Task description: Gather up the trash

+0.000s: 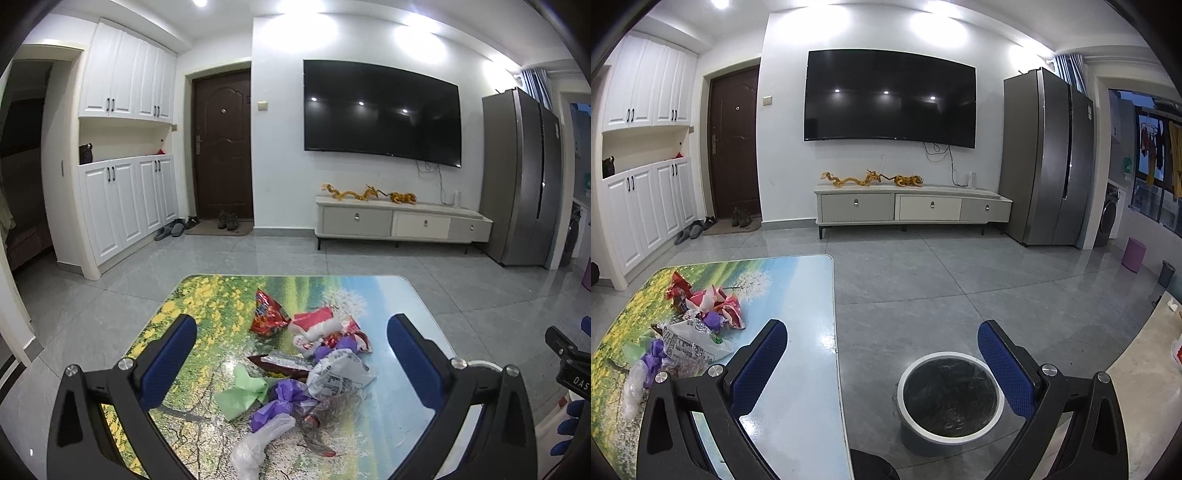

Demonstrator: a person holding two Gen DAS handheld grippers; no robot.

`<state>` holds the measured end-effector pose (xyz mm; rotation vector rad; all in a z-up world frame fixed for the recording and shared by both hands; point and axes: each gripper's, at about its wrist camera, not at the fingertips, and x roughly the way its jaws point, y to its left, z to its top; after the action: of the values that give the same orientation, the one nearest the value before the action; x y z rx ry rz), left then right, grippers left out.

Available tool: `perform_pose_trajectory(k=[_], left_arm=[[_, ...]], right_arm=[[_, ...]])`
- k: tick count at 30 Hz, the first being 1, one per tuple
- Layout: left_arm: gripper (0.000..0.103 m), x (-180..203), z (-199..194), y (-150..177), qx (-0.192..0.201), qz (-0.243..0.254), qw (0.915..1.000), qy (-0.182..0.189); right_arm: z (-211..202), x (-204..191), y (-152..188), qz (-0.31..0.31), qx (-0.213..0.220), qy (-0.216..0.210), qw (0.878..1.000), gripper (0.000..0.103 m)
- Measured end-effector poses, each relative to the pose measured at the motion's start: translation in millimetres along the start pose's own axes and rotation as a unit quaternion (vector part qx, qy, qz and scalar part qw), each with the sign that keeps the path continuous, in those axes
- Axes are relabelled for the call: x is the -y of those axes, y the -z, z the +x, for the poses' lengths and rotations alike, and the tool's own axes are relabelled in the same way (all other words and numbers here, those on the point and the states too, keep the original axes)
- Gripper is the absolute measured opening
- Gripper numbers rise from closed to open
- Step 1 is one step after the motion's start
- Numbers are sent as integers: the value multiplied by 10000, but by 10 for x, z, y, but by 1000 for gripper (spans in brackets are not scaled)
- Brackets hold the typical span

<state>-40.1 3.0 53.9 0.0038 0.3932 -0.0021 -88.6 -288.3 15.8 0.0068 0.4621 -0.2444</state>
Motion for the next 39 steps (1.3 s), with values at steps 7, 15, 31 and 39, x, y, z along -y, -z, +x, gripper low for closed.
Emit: perform_pose_trajectory(k=[7, 15, 31, 39], left_arm=[[103, -50, -51, -14, 275, -70, 9995, -103], [103, -16, -1, 1, 53, 81, 9999, 35], [103, -69, 28, 8, 57, 22, 10000, 69], [103, -128, 106, 22, -3, -33, 9999, 139]], right_arm=[[-5, 20, -4, 36, 52, 28, 10000, 103], [3, 23, 15, -7, -2, 64, 10000, 103], [-13, 55, -4, 35, 63, 124, 9999, 103], [40, 46, -8, 39, 17, 104, 9999, 103]])
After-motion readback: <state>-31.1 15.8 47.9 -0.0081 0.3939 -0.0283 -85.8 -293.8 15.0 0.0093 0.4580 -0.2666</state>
